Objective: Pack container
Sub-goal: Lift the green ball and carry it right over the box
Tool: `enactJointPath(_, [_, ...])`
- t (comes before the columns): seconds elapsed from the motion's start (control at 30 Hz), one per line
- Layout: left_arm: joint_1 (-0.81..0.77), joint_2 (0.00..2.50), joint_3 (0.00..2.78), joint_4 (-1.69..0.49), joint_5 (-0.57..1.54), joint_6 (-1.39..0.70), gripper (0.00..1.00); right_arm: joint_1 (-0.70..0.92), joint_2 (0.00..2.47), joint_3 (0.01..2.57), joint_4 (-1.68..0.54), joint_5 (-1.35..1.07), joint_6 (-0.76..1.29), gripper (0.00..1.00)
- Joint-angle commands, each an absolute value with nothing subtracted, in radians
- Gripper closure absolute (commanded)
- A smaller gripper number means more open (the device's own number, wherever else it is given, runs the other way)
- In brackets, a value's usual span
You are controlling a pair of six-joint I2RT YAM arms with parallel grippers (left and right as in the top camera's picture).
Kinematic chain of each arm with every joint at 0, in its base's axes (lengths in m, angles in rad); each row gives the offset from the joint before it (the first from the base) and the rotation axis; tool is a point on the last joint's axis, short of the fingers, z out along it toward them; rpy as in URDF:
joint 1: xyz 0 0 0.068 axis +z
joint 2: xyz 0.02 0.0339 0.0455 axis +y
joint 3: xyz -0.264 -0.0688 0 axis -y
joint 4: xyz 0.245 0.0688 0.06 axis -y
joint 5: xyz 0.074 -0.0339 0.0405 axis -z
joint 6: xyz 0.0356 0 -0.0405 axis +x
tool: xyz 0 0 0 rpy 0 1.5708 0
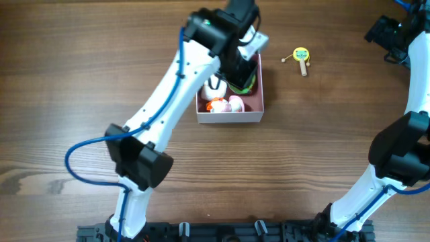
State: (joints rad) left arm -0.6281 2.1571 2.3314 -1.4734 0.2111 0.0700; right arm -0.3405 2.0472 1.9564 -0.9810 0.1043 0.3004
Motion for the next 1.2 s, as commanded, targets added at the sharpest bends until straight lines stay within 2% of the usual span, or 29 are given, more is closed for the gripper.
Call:
enactJointPath(0.0, [-0.631,2.21,2.307,-1.474,0.216,0.098,0.66,-0.335,2.024,1.954,-0.979,0.096,0.291,0.0])
enactJointPath(0.2, [-0.622,2.242,2.304,-1.454,0.216,0.098,0.62,-0.335,2.024,1.954,-0.979,0.096,0.291,0.0])
enactJointPath(0.43, [-0.622,2.299,2.304,-1.429,0.216,0.098,0.61,-0.335,2.024,1.954,-0.979,0.096,0.291,0.0])
enactJointPath(0.5, [-0.622,2.304,2.304,-1.428,0.216,0.098,0.5,-0.335,2.024,1.954,-0.979,0.096,0.291,0.0])
enactJointPath(0.7, [-0.622,2.305,2.304,-1.388,0.216,0.098,0.43,-0.335,2.024,1.954,-0.979,0.096,0.291,0.0])
enactJointPath(0.93, [-0.622,2.305,2.304,-1.375,0.216,0.098,0.4,-0.335,2.024,1.954,-0.979,0.096,0.291,0.0])
enactJointPath(1.03, [-0.622,2.305,2.304,-1.376,0.216,0.098,0.31,-0.335,2.024,1.954,-0.979,0.096,0.291,0.0])
enactJointPath(1.13, [-0.622,2.305,2.304,-1.376,0.216,0.098,0.27,-0.335,2.024,1.954,-0.979,0.096,0.291,0.0])
enactJointPath(1.17, [-0.622,2.305,2.304,-1.376,0.216,0.098,0.21,-0.335,2.024,1.954,-0.979,0.096,0.291,0.0])
